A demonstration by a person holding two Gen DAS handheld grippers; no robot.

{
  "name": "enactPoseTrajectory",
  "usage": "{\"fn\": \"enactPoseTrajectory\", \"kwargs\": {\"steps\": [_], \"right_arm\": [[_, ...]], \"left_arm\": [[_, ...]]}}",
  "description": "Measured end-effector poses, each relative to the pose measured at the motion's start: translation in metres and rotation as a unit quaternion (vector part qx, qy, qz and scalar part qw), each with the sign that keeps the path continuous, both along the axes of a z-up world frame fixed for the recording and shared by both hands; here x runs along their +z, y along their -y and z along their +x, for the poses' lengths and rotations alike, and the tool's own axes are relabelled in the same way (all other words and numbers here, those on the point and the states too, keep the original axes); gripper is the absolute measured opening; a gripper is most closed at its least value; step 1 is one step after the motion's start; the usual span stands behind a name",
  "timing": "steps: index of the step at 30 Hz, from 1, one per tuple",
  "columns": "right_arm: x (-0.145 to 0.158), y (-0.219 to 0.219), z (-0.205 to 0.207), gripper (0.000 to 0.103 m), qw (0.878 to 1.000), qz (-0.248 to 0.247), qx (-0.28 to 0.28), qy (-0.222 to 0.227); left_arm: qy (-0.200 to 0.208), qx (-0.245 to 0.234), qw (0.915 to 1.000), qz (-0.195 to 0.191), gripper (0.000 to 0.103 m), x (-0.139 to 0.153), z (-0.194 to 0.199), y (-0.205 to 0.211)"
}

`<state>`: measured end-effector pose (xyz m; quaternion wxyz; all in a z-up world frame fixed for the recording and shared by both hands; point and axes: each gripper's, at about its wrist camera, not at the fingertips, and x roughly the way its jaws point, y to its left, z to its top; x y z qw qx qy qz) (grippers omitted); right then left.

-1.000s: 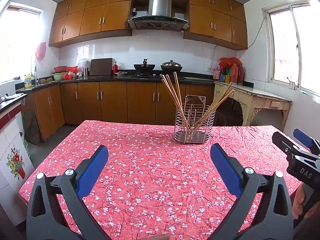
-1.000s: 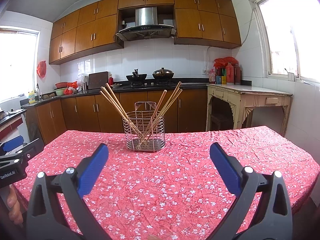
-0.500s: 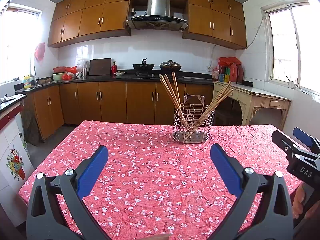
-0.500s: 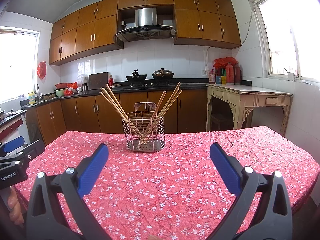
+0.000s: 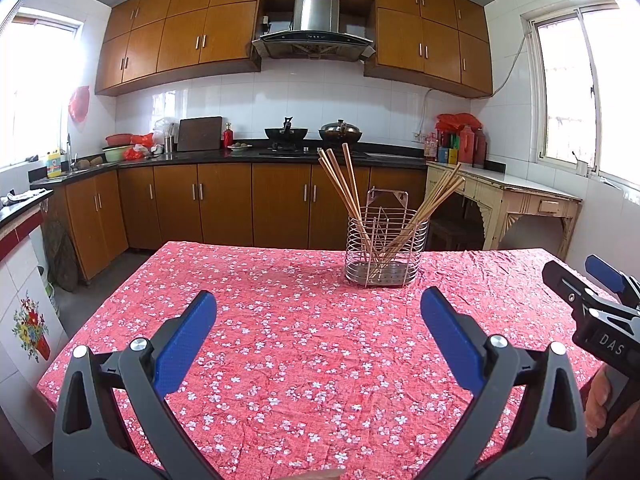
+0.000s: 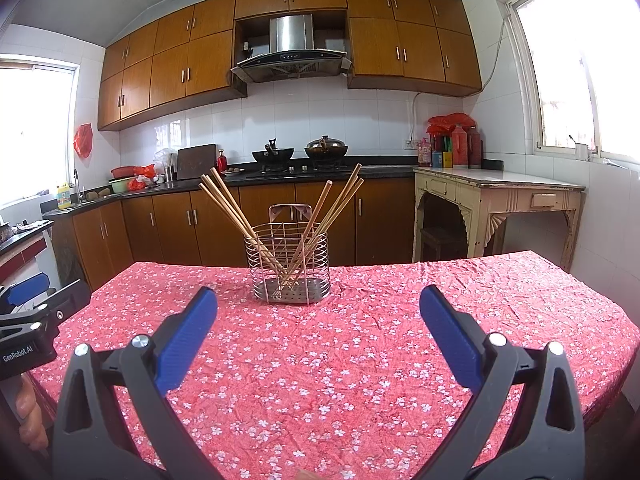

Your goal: Organize utensils

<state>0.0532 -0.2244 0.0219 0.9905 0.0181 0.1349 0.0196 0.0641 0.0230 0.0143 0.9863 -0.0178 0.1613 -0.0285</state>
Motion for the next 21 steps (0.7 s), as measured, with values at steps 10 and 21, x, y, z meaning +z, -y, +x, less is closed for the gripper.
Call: {"fn": "enactPoseTrajectory", "kwargs": {"steps": [10, 21], "right_arm": [[0.0000, -0.0014, 0.0003, 0.099, 1.000, 0.001, 0.000, 0.000], [-0.0003, -0.0025, 0.0006, 0.099, 1.000, 0.002, 0.000, 0.000]], "left_arm": [[0.000, 0.000, 1.0000, 0.000, 0.101, 0.0004, 0.0003, -0.0005], [-0.002, -0.001, 1.0000, 0.001, 0.101, -0.0019, -0.0008, 0.0010]]}}
